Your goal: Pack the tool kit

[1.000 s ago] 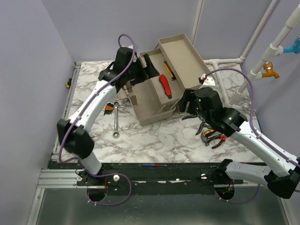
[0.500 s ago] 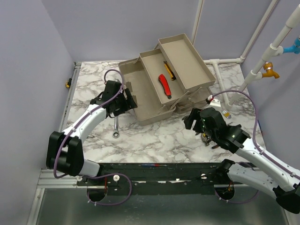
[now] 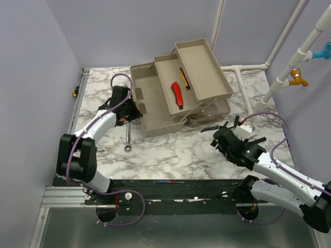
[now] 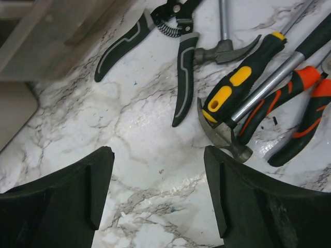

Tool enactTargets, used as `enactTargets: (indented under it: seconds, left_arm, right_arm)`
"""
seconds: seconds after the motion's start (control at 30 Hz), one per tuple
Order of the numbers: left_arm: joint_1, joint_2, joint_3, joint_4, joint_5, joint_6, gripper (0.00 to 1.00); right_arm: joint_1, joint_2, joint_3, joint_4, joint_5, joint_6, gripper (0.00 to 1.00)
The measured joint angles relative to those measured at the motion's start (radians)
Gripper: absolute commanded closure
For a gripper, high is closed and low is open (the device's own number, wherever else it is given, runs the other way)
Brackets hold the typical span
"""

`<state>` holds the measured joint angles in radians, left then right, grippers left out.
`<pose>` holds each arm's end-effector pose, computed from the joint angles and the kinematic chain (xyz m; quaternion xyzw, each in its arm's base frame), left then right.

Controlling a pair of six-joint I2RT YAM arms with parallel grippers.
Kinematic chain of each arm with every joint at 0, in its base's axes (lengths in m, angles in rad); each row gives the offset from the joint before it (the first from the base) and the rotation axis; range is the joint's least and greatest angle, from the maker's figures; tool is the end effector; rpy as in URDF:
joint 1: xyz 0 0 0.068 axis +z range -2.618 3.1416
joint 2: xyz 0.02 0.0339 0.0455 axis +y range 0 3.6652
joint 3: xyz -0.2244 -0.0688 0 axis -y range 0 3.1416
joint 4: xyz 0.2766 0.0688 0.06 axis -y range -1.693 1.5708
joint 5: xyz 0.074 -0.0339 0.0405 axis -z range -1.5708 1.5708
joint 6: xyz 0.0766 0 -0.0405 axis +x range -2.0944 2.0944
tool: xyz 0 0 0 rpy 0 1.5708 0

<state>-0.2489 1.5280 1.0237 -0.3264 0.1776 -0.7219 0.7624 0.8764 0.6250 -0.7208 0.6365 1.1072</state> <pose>0.3672 -0.1073 0.1463 -0.1864 0.9103 -0.2412 0.2800 0.2019 0.1298 0.1632 0.2466 0.8783 0.0477 0.4069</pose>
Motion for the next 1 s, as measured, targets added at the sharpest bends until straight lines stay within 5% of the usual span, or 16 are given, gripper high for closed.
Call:
enactTargets:
  seconds: [0.17,0.37,0.47,0.63,0.9,1.0]
  left_arm:
    - [0.069,0.000,0.016,-0.023,-0.013,0.032,0.95]
    - [0.079,0.010,0.032,-0.033,-0.007,0.064,0.54]
    - [0.085,-0.008,0.011,0.010,0.001,0.063,0.24]
    - [0.086,-0.100,-0.076,0.082,0.037,0.035,0.03]
    - [0.085,-0.336,-0.289,0.162,0.093,-0.024,0.02]
    - [0.085,-0.431,-0.308,0.154,0.092,-0.023,0.01]
  right_arm:
    - [-0.046,0.103,0.010,-0.018,0.055,0.044,0.20]
    - [-0.285,0.198,0.011,-0.005,0.005,0.041,0.24]
    - [-0.388,0.198,0.011,0.027,-0.032,0.013,0.25]
    - [-0.469,0.226,0.012,0.080,-0.101,-0.026,0.32]
    - [-0.494,0.272,0.022,0.057,-0.110,0.003,0.28]
    - [-0.496,0.268,0.012,0.056,-0.111,0.015,0.37]
